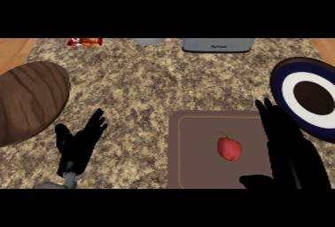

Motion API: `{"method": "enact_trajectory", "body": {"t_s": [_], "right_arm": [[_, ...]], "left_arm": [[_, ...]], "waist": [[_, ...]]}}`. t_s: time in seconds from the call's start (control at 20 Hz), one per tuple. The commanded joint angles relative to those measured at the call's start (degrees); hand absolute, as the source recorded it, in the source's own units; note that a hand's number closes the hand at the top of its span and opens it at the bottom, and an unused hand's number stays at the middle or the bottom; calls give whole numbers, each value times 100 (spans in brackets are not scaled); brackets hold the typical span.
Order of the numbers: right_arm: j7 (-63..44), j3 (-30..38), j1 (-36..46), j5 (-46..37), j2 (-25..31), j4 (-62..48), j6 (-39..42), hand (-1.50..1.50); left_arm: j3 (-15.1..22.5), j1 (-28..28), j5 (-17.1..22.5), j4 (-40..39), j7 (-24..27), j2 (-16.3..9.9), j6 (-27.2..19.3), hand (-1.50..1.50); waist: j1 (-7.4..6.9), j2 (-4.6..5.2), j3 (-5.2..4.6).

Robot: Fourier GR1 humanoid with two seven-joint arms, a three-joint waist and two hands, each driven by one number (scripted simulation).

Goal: Pick the bell pepper from the tray and place it in the plate

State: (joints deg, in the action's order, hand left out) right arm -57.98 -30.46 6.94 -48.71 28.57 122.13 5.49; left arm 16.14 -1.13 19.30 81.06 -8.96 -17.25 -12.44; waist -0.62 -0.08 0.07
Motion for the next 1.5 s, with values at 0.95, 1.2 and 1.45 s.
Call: {"method": "enact_trajectory", "body": {"t_s": [0.95,1.2,1.45], "right_arm": [[132,-264,-227,-1594,-1699,-1955,83,-150],[38,73,83,-1685,-2079,-2039,608,-150],[618,157,-217,-1798,-2158,-2664,84,-150]], "left_arm": [[-393,371,-554,179,-47,396,319,0],[-407,327,-801,574,-590,590,92,0],[-899,-143,-640,-315,-158,621,649,0]], "waist": [[48,5,-6],[48,4,-6],[64,9,-7]]}}
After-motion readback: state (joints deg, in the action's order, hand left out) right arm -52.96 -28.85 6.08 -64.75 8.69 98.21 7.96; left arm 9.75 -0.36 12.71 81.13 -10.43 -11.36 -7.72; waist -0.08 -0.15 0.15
